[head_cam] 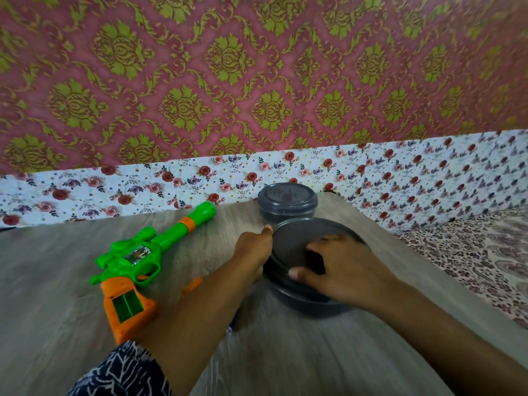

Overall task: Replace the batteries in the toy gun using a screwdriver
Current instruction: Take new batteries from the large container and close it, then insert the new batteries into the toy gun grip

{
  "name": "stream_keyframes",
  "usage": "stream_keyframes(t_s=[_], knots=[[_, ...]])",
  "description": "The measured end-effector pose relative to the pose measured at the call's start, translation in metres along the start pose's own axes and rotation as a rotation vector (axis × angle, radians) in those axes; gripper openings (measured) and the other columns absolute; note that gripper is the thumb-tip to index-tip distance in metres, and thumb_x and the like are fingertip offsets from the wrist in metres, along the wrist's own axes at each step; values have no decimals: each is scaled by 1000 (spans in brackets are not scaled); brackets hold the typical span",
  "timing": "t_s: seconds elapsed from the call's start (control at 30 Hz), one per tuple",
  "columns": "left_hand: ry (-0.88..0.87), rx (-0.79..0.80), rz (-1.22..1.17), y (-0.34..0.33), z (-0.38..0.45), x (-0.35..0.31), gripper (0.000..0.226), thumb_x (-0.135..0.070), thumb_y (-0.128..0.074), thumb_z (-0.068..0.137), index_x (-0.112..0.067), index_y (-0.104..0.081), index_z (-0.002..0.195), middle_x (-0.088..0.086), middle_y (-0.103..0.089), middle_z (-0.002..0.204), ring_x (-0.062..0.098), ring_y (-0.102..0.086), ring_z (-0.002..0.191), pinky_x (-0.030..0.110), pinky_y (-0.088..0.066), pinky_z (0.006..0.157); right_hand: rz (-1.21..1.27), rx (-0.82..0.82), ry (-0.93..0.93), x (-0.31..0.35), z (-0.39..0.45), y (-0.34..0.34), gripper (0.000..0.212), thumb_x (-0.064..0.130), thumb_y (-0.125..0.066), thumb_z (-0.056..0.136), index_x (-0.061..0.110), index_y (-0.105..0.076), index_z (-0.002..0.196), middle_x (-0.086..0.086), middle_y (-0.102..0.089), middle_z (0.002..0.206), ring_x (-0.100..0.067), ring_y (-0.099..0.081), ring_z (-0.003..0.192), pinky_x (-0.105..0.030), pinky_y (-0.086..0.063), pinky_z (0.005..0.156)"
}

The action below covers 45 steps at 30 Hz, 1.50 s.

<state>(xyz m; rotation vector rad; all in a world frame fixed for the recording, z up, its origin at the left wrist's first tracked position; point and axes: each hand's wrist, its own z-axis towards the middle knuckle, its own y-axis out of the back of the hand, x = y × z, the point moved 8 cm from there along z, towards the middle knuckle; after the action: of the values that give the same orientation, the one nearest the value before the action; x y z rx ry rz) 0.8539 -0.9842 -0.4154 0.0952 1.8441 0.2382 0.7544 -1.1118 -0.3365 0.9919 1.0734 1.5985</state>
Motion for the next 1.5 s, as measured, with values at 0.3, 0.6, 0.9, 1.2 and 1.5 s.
stream_keyframes(t_s=[0.3, 0.6, 0.9, 1.2, 1.5], knots=[[118, 84, -268, -22, -9, -4, 39, -32, -55, 94, -4, -53, 123, 13, -62, 115, 27, -60, 99, 30, -51, 58, 75, 3, -119, -44, 12, -10, 17, 28, -53, 91, 19, -62, 103, -6, -64, 107, -22, -59, 96, -33, -47, 78], [200, 218, -325, -23, -22, 0, 16, -22, -52, 96, -10, -57, 87, 5, -54, 75, 15, -51, 65, 26, -45, 55, -94, -118, 6, -38, 7, -1, 23, 27, -51, 90, 19, -63, 108, -2, -61, 112, -23, -56, 104, -35, -42, 90], [-52, 99, -322, 98, -66, -3, 12, -18, -49, 97, -16, -56, 87, 0, -55, 80, 11, -50, 69, 24, -43, 60, 250, 14, 295, 61, 8, -22, 31, 39, -61, 83, 12, -69, 97, -3, -63, 91, -14, -55, 80, -20, -37, 69], [-194, -539, 633, 232, -88, 28, 52, -40, -60, 88, -1, -51, 120, 21, -55, 120, 34, -53, 115, 37, -42, 91, 99, 257, 277, 103, 7, -74, 51, 57, -65, 71, 17, -60, 102, 0, -50, 101, -15, -51, 88, -31, -44, 74], [25, -286, 883, 223, -51, 59, 50, -61, -49, 85, -19, -65, 106, 13, -66, 110, 28, -63, 103, 28, -45, 77, 468, 298, 84, 87, 4, -74, 35, 37, -77, 69, 19, -62, 95, 4, -62, 89, -9, -58, 80, -26, -49, 71]])
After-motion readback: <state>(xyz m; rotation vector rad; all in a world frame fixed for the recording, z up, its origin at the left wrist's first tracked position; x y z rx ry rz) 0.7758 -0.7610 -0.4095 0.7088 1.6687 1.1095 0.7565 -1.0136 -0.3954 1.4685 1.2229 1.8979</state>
